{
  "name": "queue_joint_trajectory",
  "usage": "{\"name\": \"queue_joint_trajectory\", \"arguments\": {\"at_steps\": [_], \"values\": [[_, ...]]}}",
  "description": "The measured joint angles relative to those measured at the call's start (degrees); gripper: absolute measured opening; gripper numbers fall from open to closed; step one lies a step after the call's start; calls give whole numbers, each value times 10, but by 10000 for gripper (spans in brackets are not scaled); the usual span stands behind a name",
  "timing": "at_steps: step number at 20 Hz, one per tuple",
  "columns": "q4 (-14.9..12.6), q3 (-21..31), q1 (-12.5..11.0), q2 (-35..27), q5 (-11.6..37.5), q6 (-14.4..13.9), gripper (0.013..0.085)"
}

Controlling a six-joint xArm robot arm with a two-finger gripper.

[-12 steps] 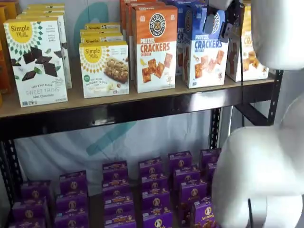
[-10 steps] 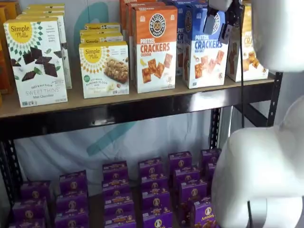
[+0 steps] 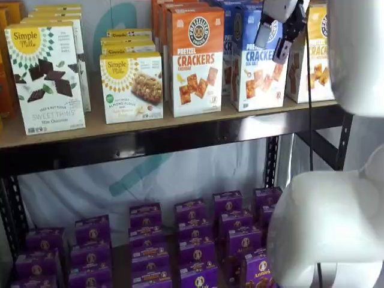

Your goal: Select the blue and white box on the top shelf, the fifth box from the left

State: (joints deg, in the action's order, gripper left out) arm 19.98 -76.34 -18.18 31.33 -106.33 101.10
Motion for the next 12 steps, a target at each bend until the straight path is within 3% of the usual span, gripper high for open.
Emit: {"name": "queue_joint_trajectory", "arguments": {"at_steps": [5, 12], "values": [[66, 11, -11, 20, 27, -17, 850], [142, -32, -42, 6, 28, -36, 850]]}}
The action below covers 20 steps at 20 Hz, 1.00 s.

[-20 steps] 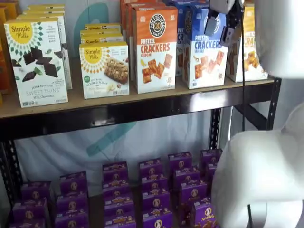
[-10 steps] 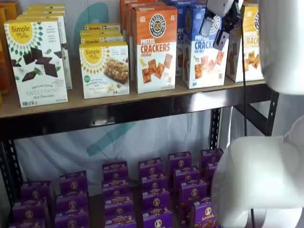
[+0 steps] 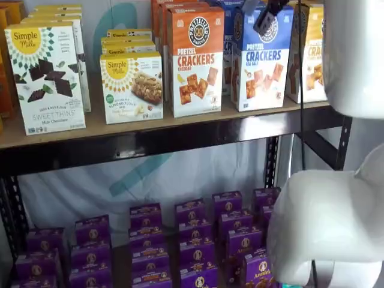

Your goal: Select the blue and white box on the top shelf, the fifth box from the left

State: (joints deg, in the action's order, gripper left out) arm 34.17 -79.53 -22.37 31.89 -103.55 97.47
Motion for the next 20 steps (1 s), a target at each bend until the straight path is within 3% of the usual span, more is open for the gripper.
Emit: {"name": "queue_joint_trajectory", "arguments": {"at_steps": [2, 5, 9, 20], "values": [[20, -18, -11, -10, 2, -4, 850], [27, -27, -10, -16, 40, -7, 850], [9, -41, 4, -38, 87, -3, 850], [-44, -121, 19, -130, 103, 15, 850]]}}
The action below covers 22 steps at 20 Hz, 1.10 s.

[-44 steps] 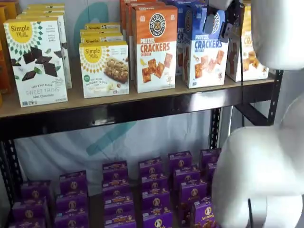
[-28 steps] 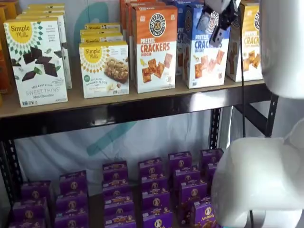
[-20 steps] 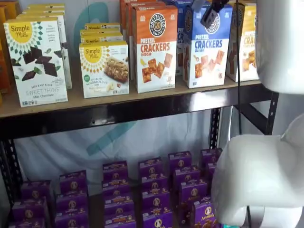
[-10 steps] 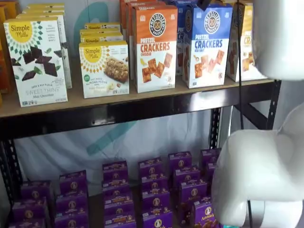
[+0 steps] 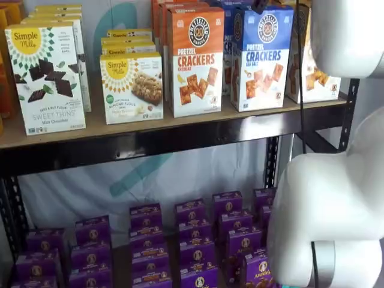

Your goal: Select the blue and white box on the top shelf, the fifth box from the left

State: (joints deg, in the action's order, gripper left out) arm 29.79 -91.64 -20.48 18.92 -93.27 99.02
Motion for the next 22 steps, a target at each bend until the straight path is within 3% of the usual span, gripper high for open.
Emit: {"name": "queue_joint_trajectory", "arguments": {"at_steps": [11, 22], "values": [[-46, -54, 3, -70, -22, 22, 850], [-108, -73, 33, -96, -49, 18, 850]]}}
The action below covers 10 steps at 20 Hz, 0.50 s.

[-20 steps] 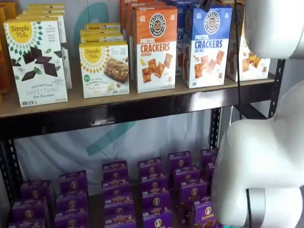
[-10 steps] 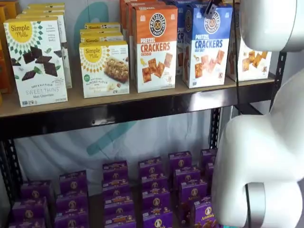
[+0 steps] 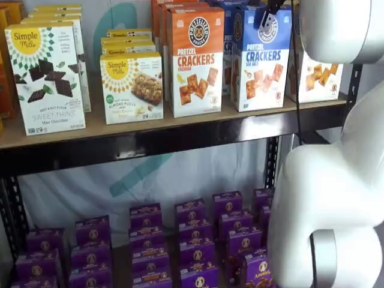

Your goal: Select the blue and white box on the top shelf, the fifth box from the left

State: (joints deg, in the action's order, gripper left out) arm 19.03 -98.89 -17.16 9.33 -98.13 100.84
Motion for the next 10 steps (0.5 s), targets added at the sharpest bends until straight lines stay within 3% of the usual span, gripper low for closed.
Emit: {"name": "queue_joint_trajectory", "arguments": {"at_steps": [10], "values": [[-33, 32, 14, 17, -1, 1, 850]]}}
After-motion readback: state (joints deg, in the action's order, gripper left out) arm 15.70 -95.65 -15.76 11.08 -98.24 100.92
